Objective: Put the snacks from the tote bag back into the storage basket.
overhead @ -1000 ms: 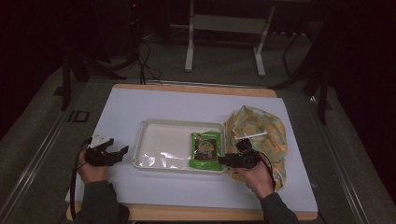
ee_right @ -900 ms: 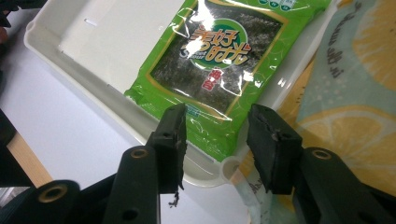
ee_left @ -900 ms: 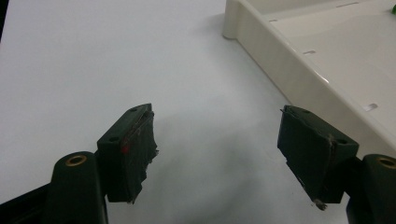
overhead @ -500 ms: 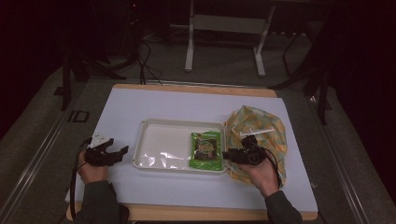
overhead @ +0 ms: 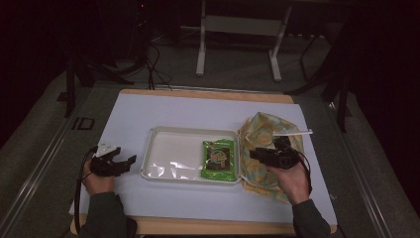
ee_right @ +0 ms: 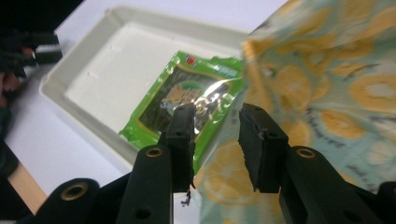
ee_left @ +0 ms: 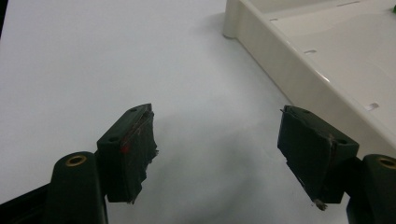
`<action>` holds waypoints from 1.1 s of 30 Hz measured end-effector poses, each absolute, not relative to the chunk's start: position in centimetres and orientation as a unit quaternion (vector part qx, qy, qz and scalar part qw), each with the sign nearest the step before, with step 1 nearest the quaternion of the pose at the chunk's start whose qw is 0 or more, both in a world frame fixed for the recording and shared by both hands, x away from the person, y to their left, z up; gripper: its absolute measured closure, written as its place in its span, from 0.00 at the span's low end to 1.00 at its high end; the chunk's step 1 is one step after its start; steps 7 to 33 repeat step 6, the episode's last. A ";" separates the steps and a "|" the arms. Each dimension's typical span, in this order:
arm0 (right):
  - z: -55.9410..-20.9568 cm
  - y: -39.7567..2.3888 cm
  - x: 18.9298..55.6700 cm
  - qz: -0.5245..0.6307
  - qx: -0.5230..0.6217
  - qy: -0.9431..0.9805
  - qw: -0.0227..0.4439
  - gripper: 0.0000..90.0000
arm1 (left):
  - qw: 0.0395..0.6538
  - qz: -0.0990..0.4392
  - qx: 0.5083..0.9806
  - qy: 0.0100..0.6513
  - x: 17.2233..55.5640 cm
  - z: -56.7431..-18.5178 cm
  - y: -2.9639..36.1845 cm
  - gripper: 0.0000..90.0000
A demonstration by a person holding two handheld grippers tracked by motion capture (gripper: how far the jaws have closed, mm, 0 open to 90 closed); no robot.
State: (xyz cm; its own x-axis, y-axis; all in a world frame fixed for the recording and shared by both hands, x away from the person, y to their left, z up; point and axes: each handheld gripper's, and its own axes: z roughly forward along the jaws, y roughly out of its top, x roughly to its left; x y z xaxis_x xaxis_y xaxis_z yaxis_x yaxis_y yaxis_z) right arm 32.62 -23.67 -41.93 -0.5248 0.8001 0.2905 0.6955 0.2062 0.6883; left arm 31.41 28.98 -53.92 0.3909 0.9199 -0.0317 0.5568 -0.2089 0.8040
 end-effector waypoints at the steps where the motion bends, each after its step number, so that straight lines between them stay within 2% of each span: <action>1: -41.8 -24.0 32.6 0.407 0.487 0.770 0.068 0.73 | 0.384 0.237 0.740 0.499 31.4 -53.9 29.0 0.31; 6: -41.4 -26.2 32.4 0.412 0.507 0.751 0.089 0.73 | 0.381 0.237 0.741 0.500 31.4 -53.9 28.9 0.30; 33: -41.4 -26.2 32.4 0.412 0.507 0.751 0.089 0.73 | 0.381 0.237 0.741 0.500 31.4 -53.9 28.9 0.30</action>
